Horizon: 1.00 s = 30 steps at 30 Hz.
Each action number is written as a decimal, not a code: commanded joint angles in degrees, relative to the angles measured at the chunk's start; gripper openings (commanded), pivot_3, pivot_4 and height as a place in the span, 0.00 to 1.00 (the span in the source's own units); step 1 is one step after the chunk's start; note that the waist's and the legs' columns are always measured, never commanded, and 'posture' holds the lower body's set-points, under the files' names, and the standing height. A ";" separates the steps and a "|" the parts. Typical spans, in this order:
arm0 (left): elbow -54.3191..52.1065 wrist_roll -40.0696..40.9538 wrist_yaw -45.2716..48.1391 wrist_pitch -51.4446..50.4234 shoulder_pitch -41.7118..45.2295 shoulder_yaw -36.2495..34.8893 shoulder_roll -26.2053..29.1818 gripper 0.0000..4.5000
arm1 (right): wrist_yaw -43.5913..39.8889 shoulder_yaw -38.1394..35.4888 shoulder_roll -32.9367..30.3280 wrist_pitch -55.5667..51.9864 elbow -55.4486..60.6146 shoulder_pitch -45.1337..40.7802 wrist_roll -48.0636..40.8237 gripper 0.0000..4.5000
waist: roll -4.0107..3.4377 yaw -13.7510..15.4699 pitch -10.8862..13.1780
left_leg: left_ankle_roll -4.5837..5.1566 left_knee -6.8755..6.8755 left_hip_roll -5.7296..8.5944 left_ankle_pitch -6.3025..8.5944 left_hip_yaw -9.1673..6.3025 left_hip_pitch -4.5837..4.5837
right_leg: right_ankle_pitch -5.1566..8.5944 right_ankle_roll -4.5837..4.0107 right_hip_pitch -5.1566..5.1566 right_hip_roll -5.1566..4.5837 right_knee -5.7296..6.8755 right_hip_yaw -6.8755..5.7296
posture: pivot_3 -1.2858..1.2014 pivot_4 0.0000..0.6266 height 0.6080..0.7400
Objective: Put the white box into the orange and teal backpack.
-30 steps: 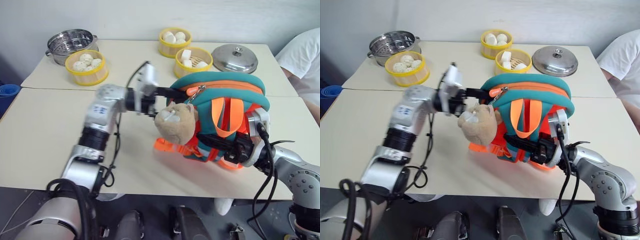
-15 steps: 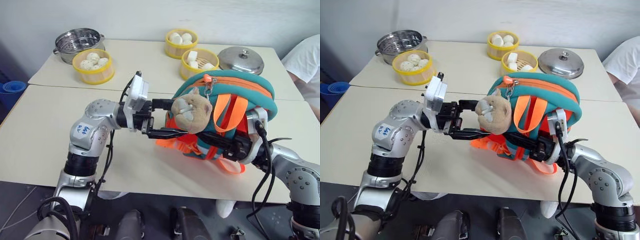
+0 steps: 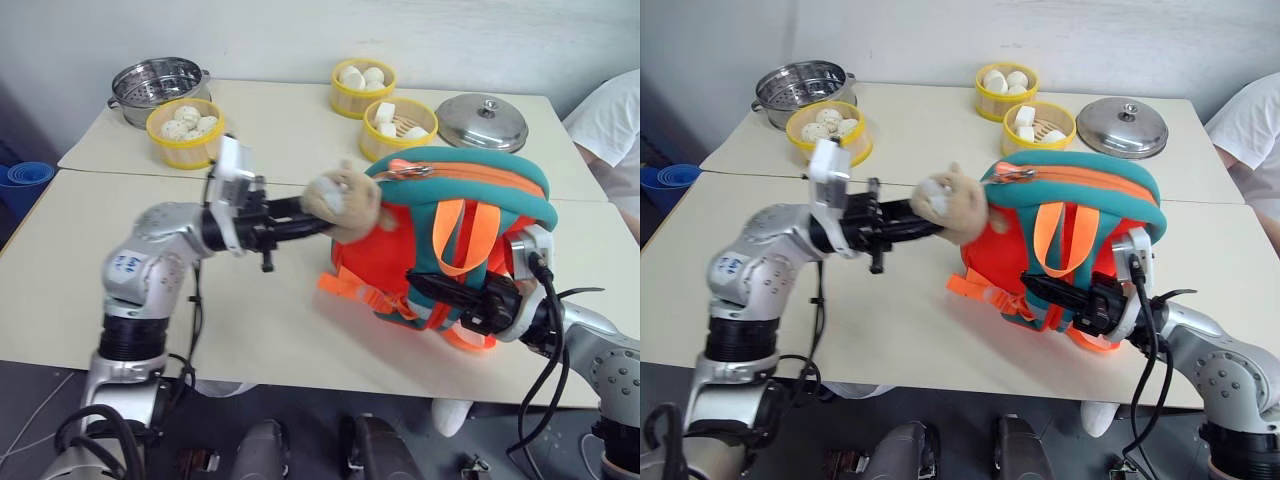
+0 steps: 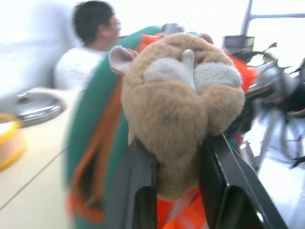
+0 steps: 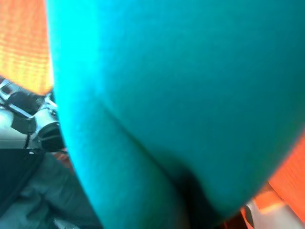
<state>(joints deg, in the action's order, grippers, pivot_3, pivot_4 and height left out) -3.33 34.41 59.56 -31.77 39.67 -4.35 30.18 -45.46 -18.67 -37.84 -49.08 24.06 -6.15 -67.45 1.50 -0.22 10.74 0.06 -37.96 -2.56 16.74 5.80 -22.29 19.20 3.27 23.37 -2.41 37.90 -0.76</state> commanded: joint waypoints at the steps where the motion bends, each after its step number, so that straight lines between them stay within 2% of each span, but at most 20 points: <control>1: 5.84 -3.80 -0.24 3.11 -1.44 -2.15 4.32 0.12 | 1.20 -4.88 -0.30 0.39 3.09 4.61 -3.86 0.00 | 0.00 0.01 0.00 | 0.00 0.00 0.00 0.00 -0.01 -0.01 | 0.00 0.00 0.00 0.00 -0.01 -0.01 | 0.52 0.24 1.00; 3: 11.28 -8.14 -0.33 9.05 -1.81 -0.90 5.46 0.12 | 1.88 -5.97 -0.22 0.45 5.15 8.01 -5.09 0.00 | 0.00 0.15 0.00 | -0.01 0.04 0.00 0.01 0.00 -0.01 | 0.00 0.00 0.00 -0.02 -0.04 -0.01 | 0.52 0.24 1.00; 7: 23.90 -14.24 -2.22 18.17 0.54 1.99 2.60 0.12 | 3.49 -5.30 1.42 2.90 6.49 9.96 -4.29 0.00 | 0.01 0.17 -0.01 | 0.07 -0.02 0.04 0.07 0.02 -0.02 | 0.00 0.00 -0.04 -0.07 -0.08 -0.02 | 0.52 0.24 1.00; 9: 28.49 -21.96 -1.60 25.26 0.54 8.42 2.41 0.12 | 4.30 -4.67 2.56 3.81 6.52 9.95 -4.15 0.00 | 0.04 0.18 -0.03 | 0.14 -0.04 0.04 0.09 0.04 -0.02 | -0.02 0.03 -0.04 -0.08 -0.09 -0.01 | 0.52 0.24 1.00; 11: 29.06 -25.82 0.52 31.13 -1.57 13.07 1.23 0.12 | 4.37 -3.86 2.95 3.34 6.55 10.32 -5.02 0.00 | 0.03 0.13 -0.03 | 0.14 0.00 0.06 0.10 0.06 0.00 | -0.02 0.03 -0.03 -0.06 -0.09 0.00 | 0.52 0.24 1.00; 15: 28.41 -25.98 1.86 35.77 -5.06 14.02 -0.12 0.12 | 4.61 -3.07 4.58 5.91 4.62 9.58 -2.21 0.00 | 0.03 -0.08 -0.04 | 0.06 0.03 -0.03 0.11 0.15 0.00 | -0.01 0.02 0.02 -0.03 -0.07 0.05 | 0.52 0.24 1.00; 16: 26.23 -24.16 3.52 34.63 -6.44 13.41 0.44 0.12 | 4.76 -2.18 4.74 7.67 4.08 9.01 1.04 0.00 | 0.03 -0.12 -0.04 | 0.08 0.03 -0.04 0.12 0.15 -0.01 | -0.01 0.02 0.04 -0.03 -0.06 0.06 | 0.52 0.24 1.00; 19: 18.02 -18.80 5.72 28.59 -9.82 10.17 3.29 0.30 | 3.74 1.01 4.53 14.85 3.48 6.85 12.24 0.00 | 0.02 -0.62 -0.04 | 0.11 0.02 -0.04 0.13 0.17 0.05 | -0.01 0.02 0.02 -0.03 -0.04 0.10 | 0.52 0.24 1.00; 24: 7.64 -12.09 7.44 17.68 -16.36 3.07 11.99 0.67 | -6.90 3.84 -2.03 24.38 4.36 9.20 24.20 0.34 | 0.02 -1.18 -0.04 | 0.10 0.10 -0.06 0.12 0.12 0.05 | 0.03 -0.05 0.05 -0.03 0.00 0.05 | 0.52 0.24 1.00; 28: 0.74 -8.98 8.63 17.14 -28.46 -5.58 17.60 0.96 | -15.16 -3.49 -5.22 33.97 4.36 19.28 29.12 0.66 | 0.01 -1.29 -0.04 | 0.08 0.21 -0.05 0.14 0.11 0.07 | 0.04 -0.06 0.04 -0.06 -0.07 0.04 | 0.52 0.24 1.00; 29: -0.46 -8.71 8.18 17.51 -31.48 -7.69 18.09 1.00 | -18.00 -5.61 -6.29 37.36 2.57 22.00 31.35 0.74 | 0.01 -1.29 -0.04 | 0.08 0.29 -0.03 0.14 0.11 0.09 | 0.04 -0.07 0.03 -0.10 -0.12 0.04 | 0.52 0.24 1.00; 30: -1.86 -8.51 7.41 18.20 -34.29 -9.75 18.16 1.00 | -19.12 -7.78 -6.92 39.87 0.37 23.24 32.89 0.82 | 0.01 -1.29 -0.04 | 0.08 0.31 -0.02 0.14 0.11 0.12 | 0.04 -0.07 -0.01 -0.11 -0.16 0.03 | 0.52 0.24 1.00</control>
<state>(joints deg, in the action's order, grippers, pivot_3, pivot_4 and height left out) -1.60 24.43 67.46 -14.73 6.86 -10.82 47.86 -61.73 -21.86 -43.76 -14.17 25.67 16.51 -36.68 1.51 -1.50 10.70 0.16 -37.67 -2.58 16.89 5.91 -22.16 19.25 3.20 23.33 -2.52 37.72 -0.73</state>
